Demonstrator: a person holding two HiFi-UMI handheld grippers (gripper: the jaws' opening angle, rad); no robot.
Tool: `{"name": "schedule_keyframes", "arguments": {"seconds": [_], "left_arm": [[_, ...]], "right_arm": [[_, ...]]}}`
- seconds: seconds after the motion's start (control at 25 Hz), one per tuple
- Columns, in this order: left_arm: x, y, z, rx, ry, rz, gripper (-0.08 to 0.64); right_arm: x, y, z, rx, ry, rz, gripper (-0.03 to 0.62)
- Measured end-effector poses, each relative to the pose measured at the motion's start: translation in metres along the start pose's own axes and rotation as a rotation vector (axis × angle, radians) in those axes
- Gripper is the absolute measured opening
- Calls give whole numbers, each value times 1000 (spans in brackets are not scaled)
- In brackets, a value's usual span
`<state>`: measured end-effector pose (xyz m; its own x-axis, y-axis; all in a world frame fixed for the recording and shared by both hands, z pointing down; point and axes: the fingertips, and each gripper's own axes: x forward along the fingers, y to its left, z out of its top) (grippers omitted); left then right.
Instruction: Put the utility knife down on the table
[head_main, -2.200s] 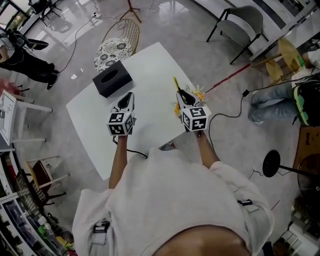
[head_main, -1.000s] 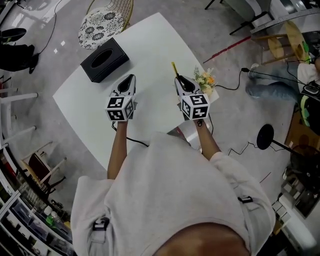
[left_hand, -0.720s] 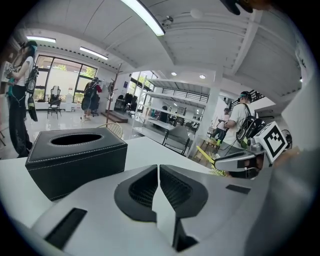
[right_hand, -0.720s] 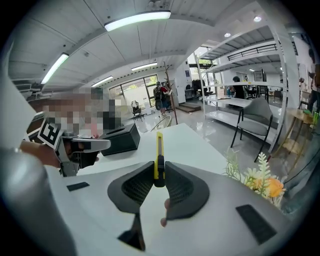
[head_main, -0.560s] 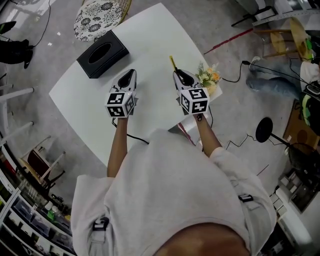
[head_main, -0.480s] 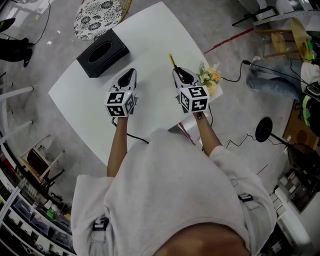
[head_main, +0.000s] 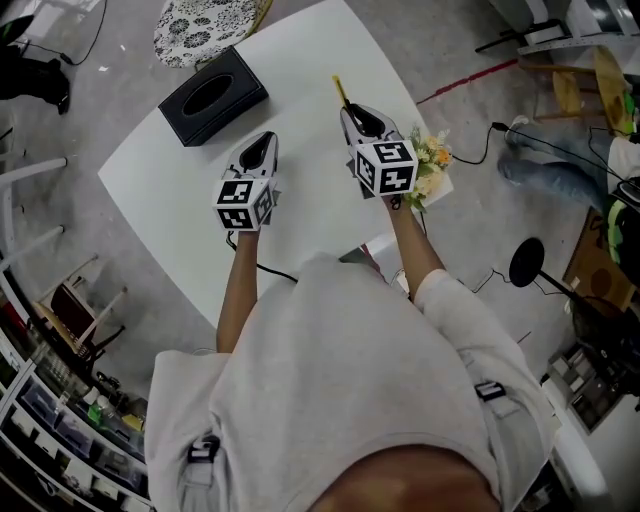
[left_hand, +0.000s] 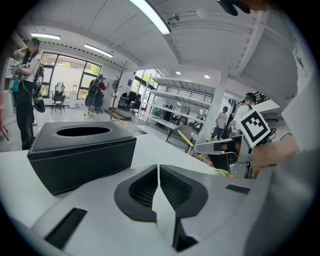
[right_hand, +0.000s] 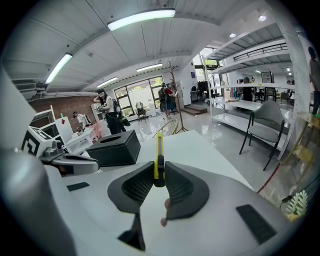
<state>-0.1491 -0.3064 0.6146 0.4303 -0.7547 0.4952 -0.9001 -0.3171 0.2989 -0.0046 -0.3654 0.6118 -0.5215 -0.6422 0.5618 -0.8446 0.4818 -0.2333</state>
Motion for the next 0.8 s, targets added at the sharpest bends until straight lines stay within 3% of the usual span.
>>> {"name": "schedule_keyframes", "arguments": {"seconds": [0.32,0.8], "left_arm": [[-4,6,-5,-10,10,12,29],[-3,5,-7,-12,15,6,29]], "right_arm": [[33,-5,14,-9,14,-4,83],[74,-25,-12,7,169,-58,83]]}}
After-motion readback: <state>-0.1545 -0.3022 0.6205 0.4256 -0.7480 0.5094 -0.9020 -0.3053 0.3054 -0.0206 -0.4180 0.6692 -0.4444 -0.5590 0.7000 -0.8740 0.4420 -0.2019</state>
